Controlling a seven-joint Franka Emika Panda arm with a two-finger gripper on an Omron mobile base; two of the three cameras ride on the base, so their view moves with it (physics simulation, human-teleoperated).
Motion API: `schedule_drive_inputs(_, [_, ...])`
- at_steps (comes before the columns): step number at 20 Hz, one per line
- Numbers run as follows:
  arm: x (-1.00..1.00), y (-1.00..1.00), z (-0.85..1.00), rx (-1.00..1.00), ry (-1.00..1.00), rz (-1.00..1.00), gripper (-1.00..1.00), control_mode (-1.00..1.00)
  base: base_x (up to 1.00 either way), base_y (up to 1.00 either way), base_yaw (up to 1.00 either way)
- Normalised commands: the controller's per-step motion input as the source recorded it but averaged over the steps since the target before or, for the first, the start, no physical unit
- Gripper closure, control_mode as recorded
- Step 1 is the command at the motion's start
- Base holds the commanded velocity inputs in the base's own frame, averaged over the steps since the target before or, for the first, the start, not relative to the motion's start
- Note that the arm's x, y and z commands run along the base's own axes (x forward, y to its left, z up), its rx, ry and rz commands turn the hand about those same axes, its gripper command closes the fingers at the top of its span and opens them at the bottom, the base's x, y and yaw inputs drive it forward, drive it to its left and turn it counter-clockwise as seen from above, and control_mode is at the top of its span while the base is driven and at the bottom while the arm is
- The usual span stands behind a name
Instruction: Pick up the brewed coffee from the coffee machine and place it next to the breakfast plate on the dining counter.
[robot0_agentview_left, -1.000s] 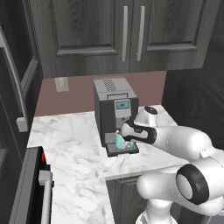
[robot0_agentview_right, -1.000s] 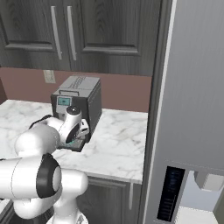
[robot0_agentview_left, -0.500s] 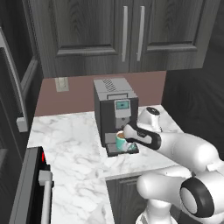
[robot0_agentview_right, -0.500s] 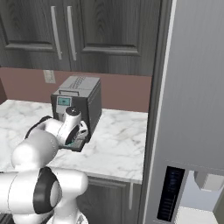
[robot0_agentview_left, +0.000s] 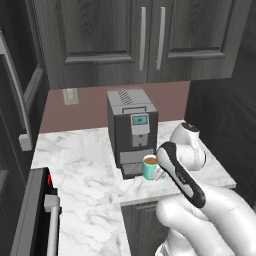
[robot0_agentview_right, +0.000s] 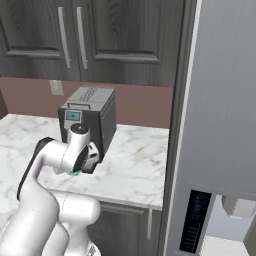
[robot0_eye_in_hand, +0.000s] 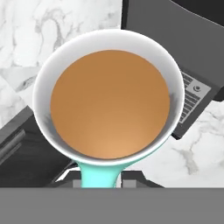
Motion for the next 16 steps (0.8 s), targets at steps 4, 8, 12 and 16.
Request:
schedule_drive_inputs(4, [-0.79,-0.38,0.65,0.0,-0.13,0.04,1.0,-1.0,0.0,0.0,0.0])
schedule_drive_inputs(8, [-0.77,-0.53,0.71,0.0,-0.19,0.01,1.0,-1.0,0.0,0.0,0.0])
schedule_drive_inputs(12, [-0.43,-0.29,0.82,0.0,-0.17,0.0,1.0,-1.0,0.0,0.0,0.0])
schedule_drive_inputs(16, [-0.28,-0.02,0.82,0.0,-0.01,0.0,1.0,-1.0,0.0,0.0,0.0])
